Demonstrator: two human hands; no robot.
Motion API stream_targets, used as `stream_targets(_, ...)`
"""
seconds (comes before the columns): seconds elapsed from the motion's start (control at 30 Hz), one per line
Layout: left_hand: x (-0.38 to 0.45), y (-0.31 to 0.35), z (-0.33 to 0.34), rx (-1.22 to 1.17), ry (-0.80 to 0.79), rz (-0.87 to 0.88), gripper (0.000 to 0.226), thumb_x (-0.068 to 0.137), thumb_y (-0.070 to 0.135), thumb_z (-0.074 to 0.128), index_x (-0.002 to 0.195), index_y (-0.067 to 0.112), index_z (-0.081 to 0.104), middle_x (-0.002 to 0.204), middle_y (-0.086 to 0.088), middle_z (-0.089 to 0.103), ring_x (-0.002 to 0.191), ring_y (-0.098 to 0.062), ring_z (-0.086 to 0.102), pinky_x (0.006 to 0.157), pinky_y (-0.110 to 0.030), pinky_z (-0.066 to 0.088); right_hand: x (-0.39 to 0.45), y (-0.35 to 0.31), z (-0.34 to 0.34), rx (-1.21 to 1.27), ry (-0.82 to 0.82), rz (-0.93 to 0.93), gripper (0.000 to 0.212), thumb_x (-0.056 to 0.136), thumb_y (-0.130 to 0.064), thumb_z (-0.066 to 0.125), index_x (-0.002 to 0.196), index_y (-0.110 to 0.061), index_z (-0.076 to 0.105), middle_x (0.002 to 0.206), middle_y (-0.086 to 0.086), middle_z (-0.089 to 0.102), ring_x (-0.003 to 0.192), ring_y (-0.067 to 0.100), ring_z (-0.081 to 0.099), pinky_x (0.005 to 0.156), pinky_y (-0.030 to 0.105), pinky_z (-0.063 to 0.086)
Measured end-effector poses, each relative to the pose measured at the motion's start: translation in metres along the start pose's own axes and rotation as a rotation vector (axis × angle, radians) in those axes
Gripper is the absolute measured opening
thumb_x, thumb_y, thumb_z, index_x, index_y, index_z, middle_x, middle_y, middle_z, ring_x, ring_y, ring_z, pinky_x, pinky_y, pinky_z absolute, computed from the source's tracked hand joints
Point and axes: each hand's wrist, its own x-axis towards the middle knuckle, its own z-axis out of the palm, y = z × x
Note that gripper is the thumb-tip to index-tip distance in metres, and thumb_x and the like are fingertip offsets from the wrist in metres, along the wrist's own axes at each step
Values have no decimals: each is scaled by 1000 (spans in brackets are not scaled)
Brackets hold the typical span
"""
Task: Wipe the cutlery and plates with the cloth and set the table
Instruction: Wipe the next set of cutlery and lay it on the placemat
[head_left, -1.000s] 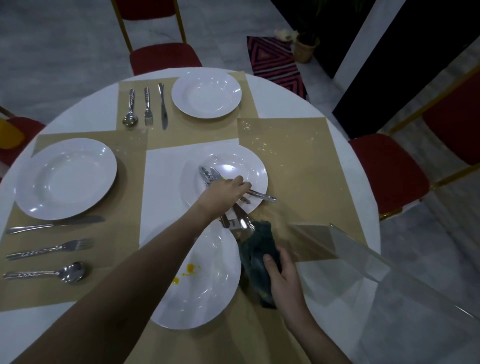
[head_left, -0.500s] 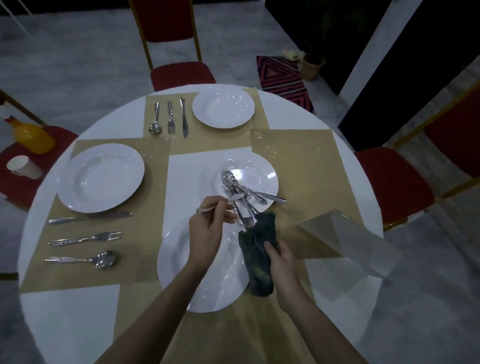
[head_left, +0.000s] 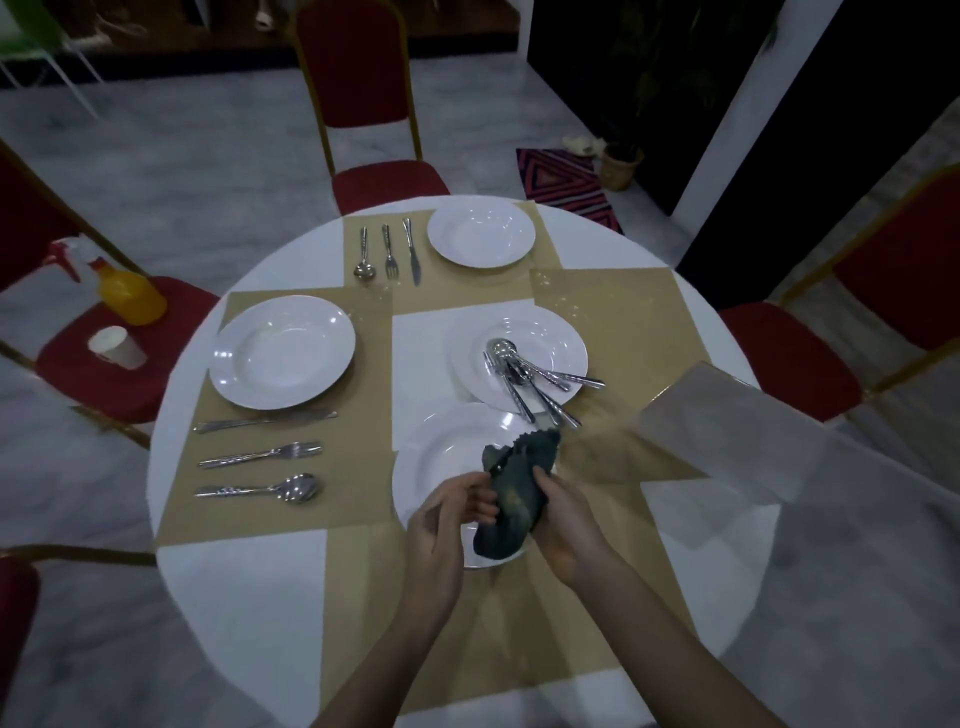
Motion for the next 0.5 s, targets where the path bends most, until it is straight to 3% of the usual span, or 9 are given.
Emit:
stream_targets(0.1,-21,-7,-10,17,-15,-27,37,92,22,38,102,12,72,83,-11,68,74,-21,63,68,-23,52,-16,18,0,87,-35,55,36,101,-24,46,122,3,60,115,21,68,105,27,66,87,34,52)
stream_targets(0.2,-40,-15,-13,81,-80,-79,34,97,17,40,106,21,73,84,-9,64,72,-11,57,65,-17,45,-28,40,-1,98,-22,111,36,98,-27,53,117,1,64,109,19,71,96,26,70,78,34,54)
stream_targets(0.3,-51,-17,-16,58,-134,-153,35,99,2,43,110,19,71,79,-8,64,68,-11,55,65,-19,46,-34,49,-6,31,75,51,36,94,-26,61,112,5,66,94,17,72,82,24,69,72,32,53)
stream_targets(0.37,-54,-20,-20,113,-143,-159,31,98,1,46,110,17,70,70,-6,64,61,-13,55,60,-23,47,-35,47,-9,-2,133,-13,31,92,-23,63,109,2,67,94,16,73,83,25,69,70,31,53)
stream_targets(0.43,-56,-22,-22,202,-169,-153,28,99,5,47,105,17,71,62,-6,62,54,-14,54,54,-26,47,-33,41,-13,-43,190,-64,26,92,-20,64,107,0,67,99,16,73,86,26,69,70,31,53)
stream_targets(0.5,-56,-21,-21,284,-226,-159,29,100,10,46,87,22,70,56,-3,60,48,-13,52,50,-27,44,-29,35,-17,-74,233,-79,23,92,-18,64,105,0,66,100,16,73,90,28,69,73,33,54)
